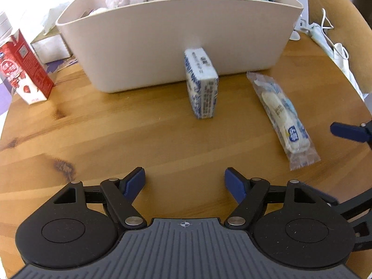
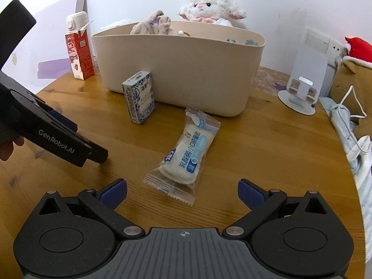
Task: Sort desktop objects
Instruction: 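Lower both tools toward the small milk carton and wrapped snack bar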
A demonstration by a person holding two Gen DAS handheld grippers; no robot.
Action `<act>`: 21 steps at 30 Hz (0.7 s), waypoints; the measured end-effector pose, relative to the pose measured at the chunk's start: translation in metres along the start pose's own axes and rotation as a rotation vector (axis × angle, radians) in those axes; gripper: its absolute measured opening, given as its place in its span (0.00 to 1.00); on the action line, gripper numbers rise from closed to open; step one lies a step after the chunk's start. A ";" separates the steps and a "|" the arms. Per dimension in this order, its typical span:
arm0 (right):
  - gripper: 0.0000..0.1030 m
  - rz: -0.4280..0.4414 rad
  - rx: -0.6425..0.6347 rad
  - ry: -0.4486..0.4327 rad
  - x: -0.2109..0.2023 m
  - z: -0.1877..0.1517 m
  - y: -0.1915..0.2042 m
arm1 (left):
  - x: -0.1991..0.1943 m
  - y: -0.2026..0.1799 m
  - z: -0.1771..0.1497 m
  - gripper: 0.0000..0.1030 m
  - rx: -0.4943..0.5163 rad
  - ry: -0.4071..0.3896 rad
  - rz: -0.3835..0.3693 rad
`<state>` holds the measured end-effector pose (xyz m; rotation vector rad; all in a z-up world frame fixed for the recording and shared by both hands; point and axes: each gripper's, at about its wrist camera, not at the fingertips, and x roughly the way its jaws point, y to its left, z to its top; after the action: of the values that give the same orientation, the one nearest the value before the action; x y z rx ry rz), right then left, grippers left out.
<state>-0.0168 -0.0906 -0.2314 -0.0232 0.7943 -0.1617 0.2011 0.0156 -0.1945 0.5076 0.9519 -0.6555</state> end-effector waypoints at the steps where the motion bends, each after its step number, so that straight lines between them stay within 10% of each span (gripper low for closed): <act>1: 1.00 0.002 -0.002 0.002 0.003 0.001 0.000 | 0.001 -0.001 0.002 0.75 0.001 -0.001 -0.004; 16: 1.00 0.003 0.007 -0.027 0.031 0.019 -0.003 | 0.022 -0.018 0.042 0.79 -0.030 -0.031 0.029; 21: 0.86 -0.007 -0.001 -0.013 0.038 0.022 -0.004 | 0.027 -0.022 0.052 0.78 -0.026 -0.050 0.042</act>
<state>0.0245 -0.1016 -0.2419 -0.0275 0.7818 -0.1675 0.2271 -0.0420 -0.1948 0.4848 0.8995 -0.6140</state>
